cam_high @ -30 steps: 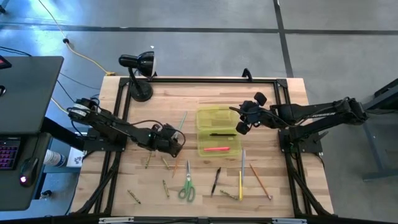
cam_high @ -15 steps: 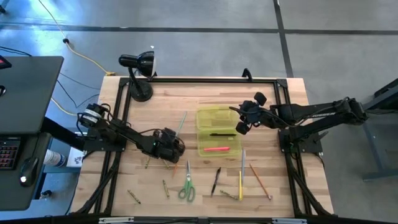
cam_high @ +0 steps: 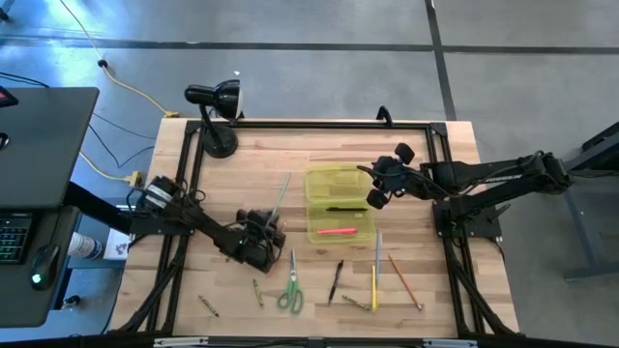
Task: Pick & place school supplies into a supply box
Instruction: Put the blue pencil into the yellow supply box
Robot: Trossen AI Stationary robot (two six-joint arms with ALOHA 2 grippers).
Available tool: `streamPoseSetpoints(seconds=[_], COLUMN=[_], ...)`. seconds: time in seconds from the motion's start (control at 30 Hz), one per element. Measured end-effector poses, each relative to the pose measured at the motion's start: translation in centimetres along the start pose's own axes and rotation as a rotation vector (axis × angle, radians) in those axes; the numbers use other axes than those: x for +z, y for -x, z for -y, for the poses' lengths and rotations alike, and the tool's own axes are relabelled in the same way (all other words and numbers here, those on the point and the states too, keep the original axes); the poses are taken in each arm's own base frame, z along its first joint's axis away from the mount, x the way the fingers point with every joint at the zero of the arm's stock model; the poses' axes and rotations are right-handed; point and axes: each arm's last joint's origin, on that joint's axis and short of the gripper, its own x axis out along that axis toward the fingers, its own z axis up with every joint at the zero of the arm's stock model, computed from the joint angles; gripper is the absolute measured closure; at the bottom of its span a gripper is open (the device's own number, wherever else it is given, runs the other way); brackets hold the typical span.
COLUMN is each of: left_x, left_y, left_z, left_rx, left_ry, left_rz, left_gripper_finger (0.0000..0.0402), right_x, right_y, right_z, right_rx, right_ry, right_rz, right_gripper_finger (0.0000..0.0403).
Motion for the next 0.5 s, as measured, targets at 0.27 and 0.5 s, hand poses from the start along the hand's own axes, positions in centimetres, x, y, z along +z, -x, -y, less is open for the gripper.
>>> streamPoseSetpoints(seconds=[0.27, 0.5], left_x=[-0.20, -0.13], left_y=[-0.57, -0.75], left_z=[-0.10, -0.23], left_rx=[0.020, 0.029], left_ry=[0.021, 0.063], left_rz=[0.017, 0.028], left_gripper_finger=[0.0237, 0.0357], right_x=[0.00, -0.01], right_y=[0.00, 0.00], right_z=[-0.01, -0.02], right_rx=[0.000, 0.006], right_ry=[0.000, 0.000], right_rz=[0.000, -0.002], right_gripper_finger=[0.0300, 0.0300])
